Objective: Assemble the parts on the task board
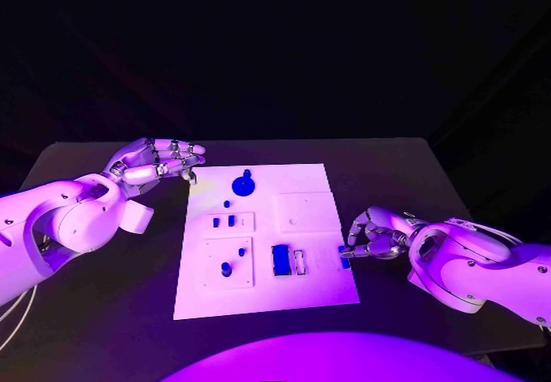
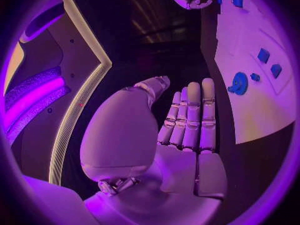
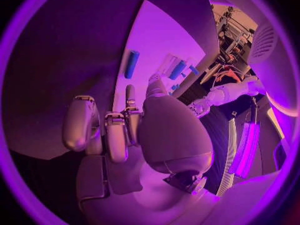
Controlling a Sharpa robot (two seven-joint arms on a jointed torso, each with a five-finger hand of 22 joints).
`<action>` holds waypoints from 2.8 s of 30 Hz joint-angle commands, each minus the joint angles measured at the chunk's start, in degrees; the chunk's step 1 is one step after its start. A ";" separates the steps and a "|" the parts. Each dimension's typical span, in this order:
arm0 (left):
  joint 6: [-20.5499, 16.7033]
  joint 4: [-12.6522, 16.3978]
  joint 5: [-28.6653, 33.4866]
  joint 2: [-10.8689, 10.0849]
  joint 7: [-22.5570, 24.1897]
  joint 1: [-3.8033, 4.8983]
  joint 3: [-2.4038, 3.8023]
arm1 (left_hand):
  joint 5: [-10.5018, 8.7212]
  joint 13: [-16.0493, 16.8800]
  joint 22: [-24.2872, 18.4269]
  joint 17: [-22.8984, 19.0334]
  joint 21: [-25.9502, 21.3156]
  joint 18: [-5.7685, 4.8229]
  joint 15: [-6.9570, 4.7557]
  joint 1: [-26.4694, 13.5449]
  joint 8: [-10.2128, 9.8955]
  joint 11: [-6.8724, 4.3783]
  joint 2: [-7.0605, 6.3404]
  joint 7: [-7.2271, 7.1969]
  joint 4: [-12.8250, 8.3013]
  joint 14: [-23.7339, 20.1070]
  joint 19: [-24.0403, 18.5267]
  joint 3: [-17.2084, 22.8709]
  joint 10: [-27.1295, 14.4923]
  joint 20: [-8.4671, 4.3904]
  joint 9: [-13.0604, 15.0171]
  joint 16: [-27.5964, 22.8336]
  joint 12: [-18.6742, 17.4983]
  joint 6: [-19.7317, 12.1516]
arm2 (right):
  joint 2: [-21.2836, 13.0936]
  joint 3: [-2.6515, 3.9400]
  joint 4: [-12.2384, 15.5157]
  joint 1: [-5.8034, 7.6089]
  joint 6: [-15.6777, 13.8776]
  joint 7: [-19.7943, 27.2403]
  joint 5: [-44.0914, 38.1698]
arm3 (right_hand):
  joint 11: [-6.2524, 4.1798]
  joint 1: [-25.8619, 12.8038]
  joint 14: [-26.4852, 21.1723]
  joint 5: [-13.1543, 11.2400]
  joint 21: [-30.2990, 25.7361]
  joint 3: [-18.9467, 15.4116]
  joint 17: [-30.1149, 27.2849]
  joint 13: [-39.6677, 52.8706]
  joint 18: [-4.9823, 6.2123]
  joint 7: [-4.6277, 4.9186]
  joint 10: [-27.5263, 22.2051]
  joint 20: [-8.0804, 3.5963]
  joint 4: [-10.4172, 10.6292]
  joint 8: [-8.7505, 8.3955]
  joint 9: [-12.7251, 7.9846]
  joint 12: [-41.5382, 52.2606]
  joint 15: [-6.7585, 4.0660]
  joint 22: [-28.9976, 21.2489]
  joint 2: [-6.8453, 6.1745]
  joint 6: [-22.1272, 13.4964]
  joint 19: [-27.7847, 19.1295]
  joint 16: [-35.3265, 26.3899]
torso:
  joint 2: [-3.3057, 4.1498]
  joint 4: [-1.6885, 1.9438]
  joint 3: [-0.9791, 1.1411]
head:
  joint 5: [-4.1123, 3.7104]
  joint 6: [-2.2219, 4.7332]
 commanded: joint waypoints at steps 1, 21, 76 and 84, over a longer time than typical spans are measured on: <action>0.69 0.23 0.37 -0.06 0.88 0.00 0.02 | -0.34 -0.05 -0.12 0.08 -0.19 0.85 0.35 -0.34 0.27 0.10 0.05 -0.07 0.23 0.11 0.43 -0.19 -0.30 0.04 -0.03 0.19 0.20 -0.38 | 0.46 0.03 -0.43 -0.41 3.23 -3.44 -3.37 | -0.25 -1.54 5.29 0.08 0.47 -0.63 11.84 3.24 -0.76 -0.09 0.58 -0.44 0.02 0.30 -0.02 0.28 -0.57 10.24 0.15 0.68 1.51 0.32 | -0.04 0.07 0.00 | -0.10 -0.12; 0.90 0.32 0.37 -0.37 0.64 0.00 -0.01 | -0.30 -0.05 -0.25 0.11 -0.35 0.86 0.34 -0.24 0.30 0.09 0.15 -0.07 0.28 0.09 0.54 -0.22 -0.35 0.03 -0.02 0.20 0.26 -0.40 | 4.13 0.04 -3.06 -1.93 4.03 -5.62 -4.46 | -0.58 -2.46 5.36 0.20 0.91 -0.86 12.14 3.50 -0.83 -0.47 0.93 -0.69 -0.18 0.31 -0.05 0.50 -0.84 10.35 1.44 1.30 1.67 0.45 | 0.00 0.04 0.00 | 0.38 -0.28; 0.90 0.22 0.31 -0.51 0.01 0.00 -0.03 | -0.12 -0.11 -0.73 0.22 -0.83 0.88 0.24 1.01 0.40 0.07 0.84 -0.04 0.02 -0.01 1.20 0.08 -0.53 -0.14 -0.03 0.14 0.55 -0.49 | 4.27 0.53 -1.82 2.72 2.84 -5.87 0.64 | -1.61 1.55 5.56 0.18 3.09 44.10 13.10 4.73 -1.17 -1.47 2.05 -1.66 -2.32 2.50 2.64 0.43 -1.77 10.78 -9.43 1.34 2.02 0.81 | -0.03 0.01 0.00 | 0.69 -0.15; 0.96 0.24 0.31 -0.26 -0.06 0.00 -0.04 | -0.10 -0.14 -0.77 0.23 -0.87 0.86 0.25 1.07 0.41 0.09 0.94 -0.01 0.06 -0.02 1.28 0.10 -0.57 -0.15 -0.03 0.12 0.57 -0.51 | 8.52 0.46 -2.09 2.75 3.32 -5.86 6.31 | -1.65 -2.34 5.61 -0.01 3.30 45.37 13.35 5.24 -1.20 -1.56 2.39 -1.64 -1.77 2.95 3.00 1.04 -1.78 10.82 -9.93 1.59 2.07 0.93 | -0.03 0.06 -0.07 | 0.76 -0.32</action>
